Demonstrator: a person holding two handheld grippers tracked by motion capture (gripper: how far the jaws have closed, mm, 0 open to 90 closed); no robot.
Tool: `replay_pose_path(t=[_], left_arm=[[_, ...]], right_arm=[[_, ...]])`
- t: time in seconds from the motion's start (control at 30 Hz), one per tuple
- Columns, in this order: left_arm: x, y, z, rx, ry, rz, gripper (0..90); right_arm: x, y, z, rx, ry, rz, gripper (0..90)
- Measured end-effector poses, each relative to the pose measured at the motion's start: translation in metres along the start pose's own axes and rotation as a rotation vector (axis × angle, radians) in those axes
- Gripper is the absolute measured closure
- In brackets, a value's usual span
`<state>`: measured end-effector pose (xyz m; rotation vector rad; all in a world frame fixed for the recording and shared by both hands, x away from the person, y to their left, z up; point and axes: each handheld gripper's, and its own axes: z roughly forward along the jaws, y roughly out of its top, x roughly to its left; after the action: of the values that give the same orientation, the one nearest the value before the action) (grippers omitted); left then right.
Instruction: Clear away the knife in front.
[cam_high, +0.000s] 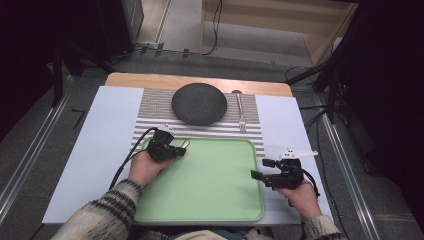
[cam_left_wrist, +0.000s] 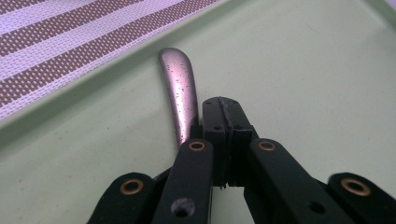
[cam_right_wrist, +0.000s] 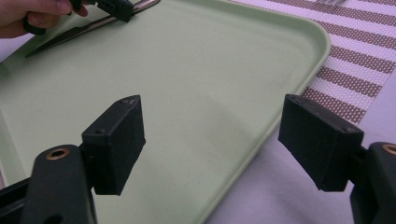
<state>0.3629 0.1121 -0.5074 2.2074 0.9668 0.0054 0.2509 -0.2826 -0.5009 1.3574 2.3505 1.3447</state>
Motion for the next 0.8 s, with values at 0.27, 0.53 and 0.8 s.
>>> replay_pose_path(t=[0.27, 0.53, 0.8], left_arm=[[0.007, -0.006, -0.009, 0.010, 0.009, -0.012, 90.0], [0.017, -0.013, -0.021, 0.015, 0.026, -0.016, 90.0], [0.031, -0.025, -0.037, 0.016, 0.048, -0.043, 90.0]], right_arm=[[0.000, 0.000, 0.000, 0.001, 0.000, 0.003, 20.7], [0.000, 0.000, 0.000, 0.000, -0.001, 0.002, 20.7], [0.000, 0.000, 0.000, 0.002, 0.000, 0.000, 20.7]])
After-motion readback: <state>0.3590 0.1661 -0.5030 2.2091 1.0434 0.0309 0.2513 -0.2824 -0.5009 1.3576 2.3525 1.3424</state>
